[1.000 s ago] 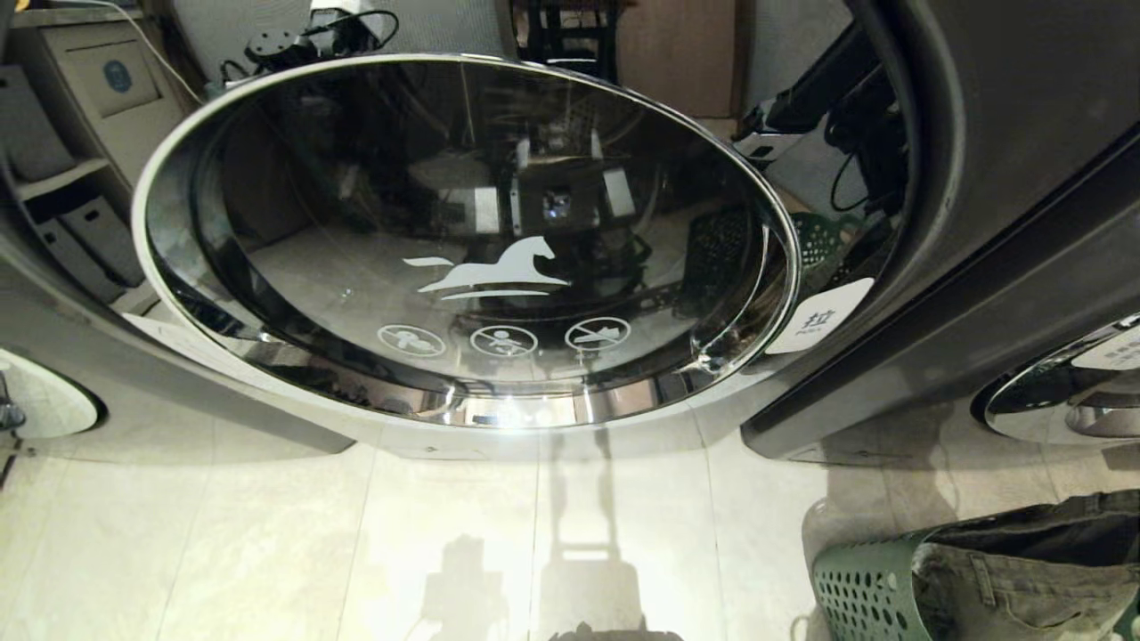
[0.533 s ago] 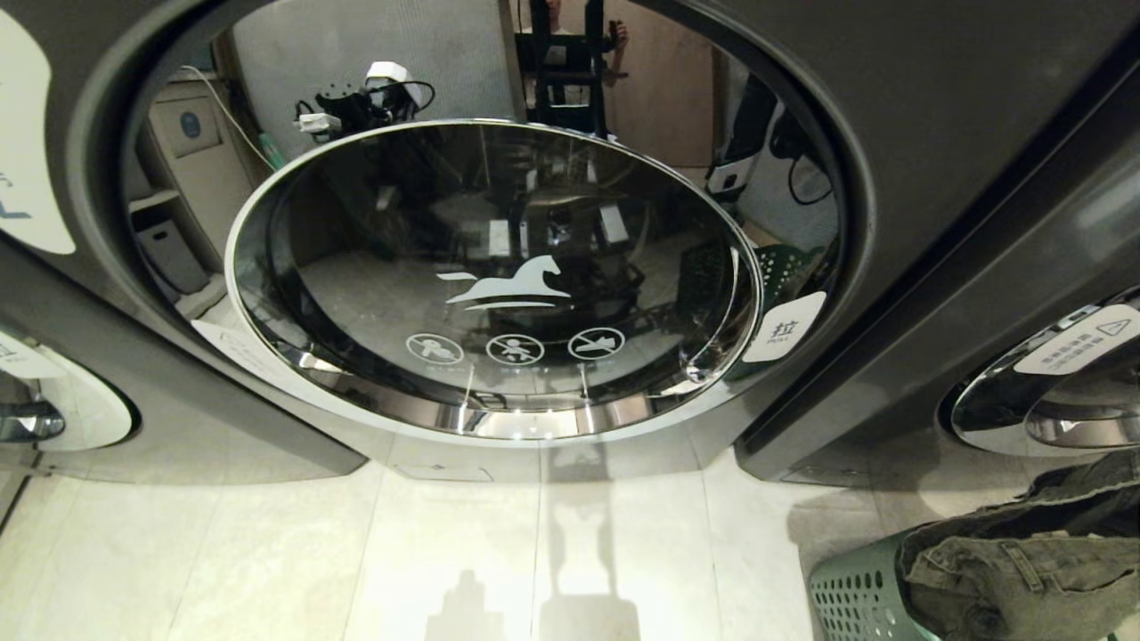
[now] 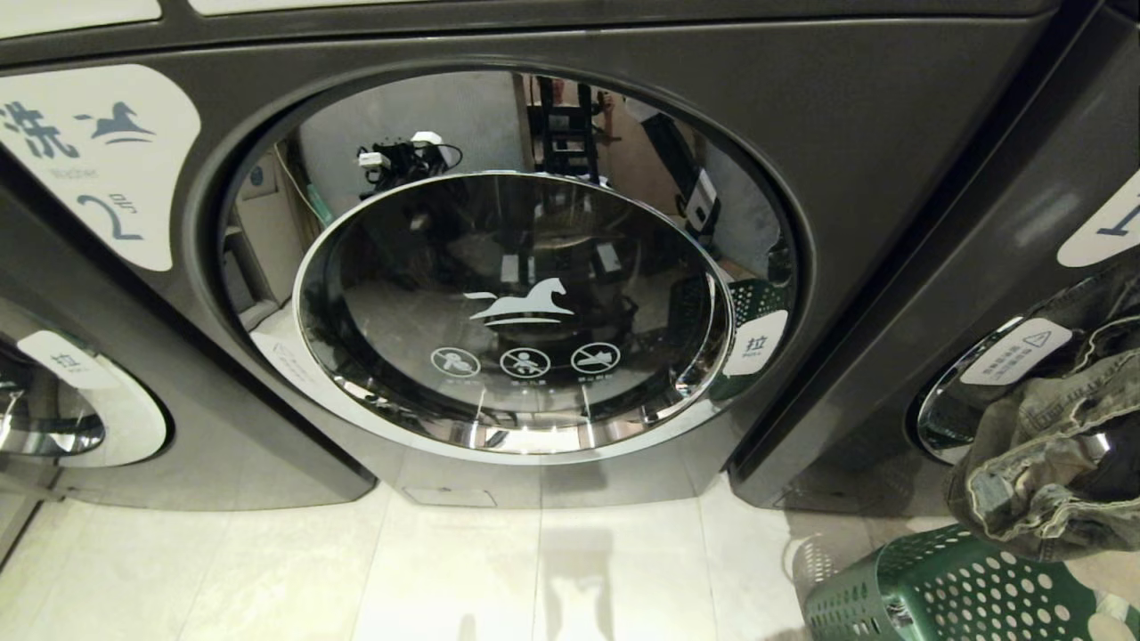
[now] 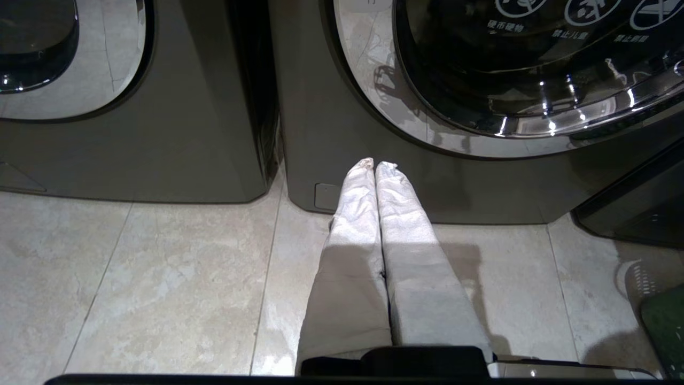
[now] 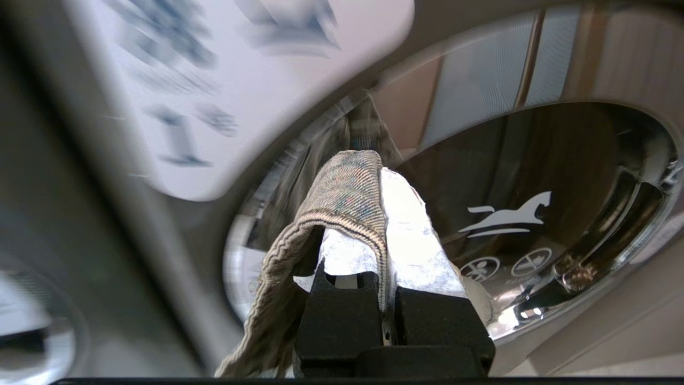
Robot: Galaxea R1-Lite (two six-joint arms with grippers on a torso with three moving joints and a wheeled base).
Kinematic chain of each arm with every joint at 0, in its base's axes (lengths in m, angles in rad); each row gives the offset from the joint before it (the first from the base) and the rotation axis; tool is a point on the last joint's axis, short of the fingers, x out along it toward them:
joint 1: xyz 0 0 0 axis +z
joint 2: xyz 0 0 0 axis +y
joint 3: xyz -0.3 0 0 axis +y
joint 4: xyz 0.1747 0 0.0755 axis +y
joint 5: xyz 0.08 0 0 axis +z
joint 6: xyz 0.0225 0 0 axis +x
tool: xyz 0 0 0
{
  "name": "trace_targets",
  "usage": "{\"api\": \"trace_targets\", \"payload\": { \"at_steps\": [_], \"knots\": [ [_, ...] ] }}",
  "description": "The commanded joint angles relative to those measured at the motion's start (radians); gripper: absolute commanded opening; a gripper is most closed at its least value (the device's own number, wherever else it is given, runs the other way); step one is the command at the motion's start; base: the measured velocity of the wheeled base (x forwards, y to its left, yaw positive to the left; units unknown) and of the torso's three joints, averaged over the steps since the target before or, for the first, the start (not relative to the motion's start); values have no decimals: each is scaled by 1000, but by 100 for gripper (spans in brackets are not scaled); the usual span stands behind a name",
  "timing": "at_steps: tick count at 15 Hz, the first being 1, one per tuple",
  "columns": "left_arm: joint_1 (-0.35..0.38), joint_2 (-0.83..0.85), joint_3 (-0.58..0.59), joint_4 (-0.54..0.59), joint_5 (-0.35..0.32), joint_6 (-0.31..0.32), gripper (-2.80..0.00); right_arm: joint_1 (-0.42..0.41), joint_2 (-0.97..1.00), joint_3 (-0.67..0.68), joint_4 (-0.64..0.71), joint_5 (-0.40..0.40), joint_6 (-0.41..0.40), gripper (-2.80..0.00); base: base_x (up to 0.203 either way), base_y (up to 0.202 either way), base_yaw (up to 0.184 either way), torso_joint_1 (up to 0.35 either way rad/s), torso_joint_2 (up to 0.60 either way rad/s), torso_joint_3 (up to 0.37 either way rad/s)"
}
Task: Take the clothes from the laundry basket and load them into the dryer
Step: Put the clothes in the dryer
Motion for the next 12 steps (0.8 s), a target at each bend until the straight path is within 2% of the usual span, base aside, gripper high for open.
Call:
{"api": "trace_targets", "payload": {
  "at_steps": [1, 6, 8, 12],
  "knots": [
    [0, 0, 14, -1, 0, -1, -280, 1, -193, -67, 220, 11, 9, -280, 0, 0, 0, 2, -1, 194],
    [0, 0, 14, -1, 0, -1, -280, 1, -338, -73, 255, 50, 20, -280, 0, 0, 0, 1, -1, 204],
    [0, 1, 14, -1, 0, -1, -280, 1, -388, -70, 316, 51, 20, -280, 0, 0, 0, -1, -1, 210],
    [0, 0, 14, -1, 0, -1, -280, 1, -405, -53, 361, 69, 18, -280, 0, 0, 0, 4, -1, 198]
  ]
}}
